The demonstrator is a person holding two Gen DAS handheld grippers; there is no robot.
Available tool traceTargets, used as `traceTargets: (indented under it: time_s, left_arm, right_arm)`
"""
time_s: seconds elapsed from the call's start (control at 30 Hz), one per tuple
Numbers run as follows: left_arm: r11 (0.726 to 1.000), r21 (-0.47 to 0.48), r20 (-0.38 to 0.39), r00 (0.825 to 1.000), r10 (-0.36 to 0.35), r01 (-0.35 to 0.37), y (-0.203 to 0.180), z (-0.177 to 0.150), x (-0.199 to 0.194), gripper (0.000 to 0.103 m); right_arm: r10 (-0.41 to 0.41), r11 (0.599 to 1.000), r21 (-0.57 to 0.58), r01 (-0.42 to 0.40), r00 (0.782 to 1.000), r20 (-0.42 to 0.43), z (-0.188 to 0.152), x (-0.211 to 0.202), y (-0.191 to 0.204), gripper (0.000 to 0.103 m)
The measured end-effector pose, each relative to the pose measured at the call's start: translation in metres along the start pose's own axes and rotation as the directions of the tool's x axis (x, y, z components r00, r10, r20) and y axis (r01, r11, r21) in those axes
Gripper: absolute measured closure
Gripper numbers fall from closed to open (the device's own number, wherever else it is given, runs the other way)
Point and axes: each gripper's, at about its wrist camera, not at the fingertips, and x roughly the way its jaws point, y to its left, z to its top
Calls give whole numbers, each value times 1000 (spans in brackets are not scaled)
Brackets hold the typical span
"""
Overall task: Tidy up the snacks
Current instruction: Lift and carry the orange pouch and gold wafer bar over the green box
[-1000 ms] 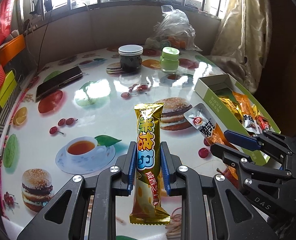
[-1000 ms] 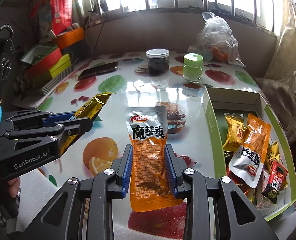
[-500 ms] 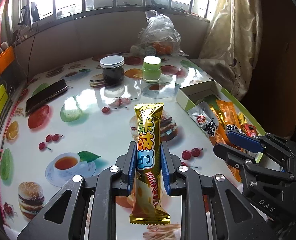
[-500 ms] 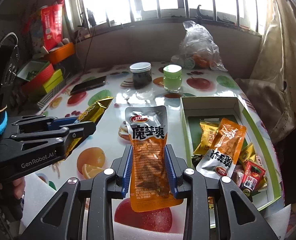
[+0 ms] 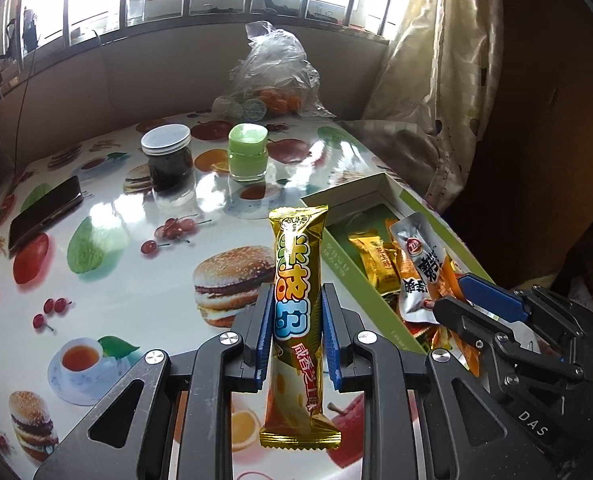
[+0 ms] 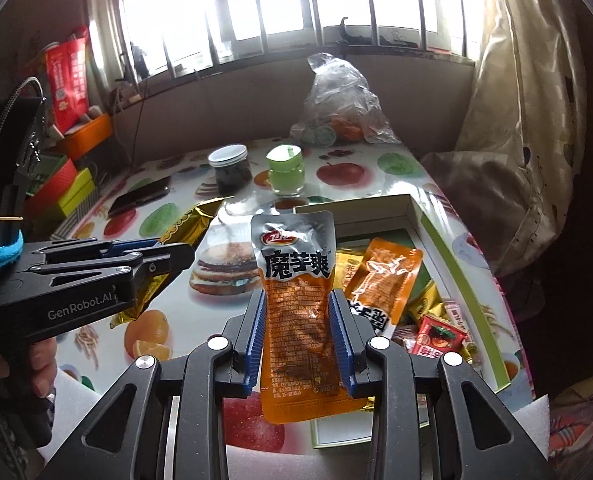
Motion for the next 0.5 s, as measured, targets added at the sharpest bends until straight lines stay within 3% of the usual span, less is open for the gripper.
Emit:
traceTargets:
  time_s: [0.5]
  left_arm:
    - [998, 20, -66, 997, -50, 51, -40, 22, 47, 79]
  right_arm:
    - [-111, 989, 96, 115, 993, -46, -9, 4, -66, 73]
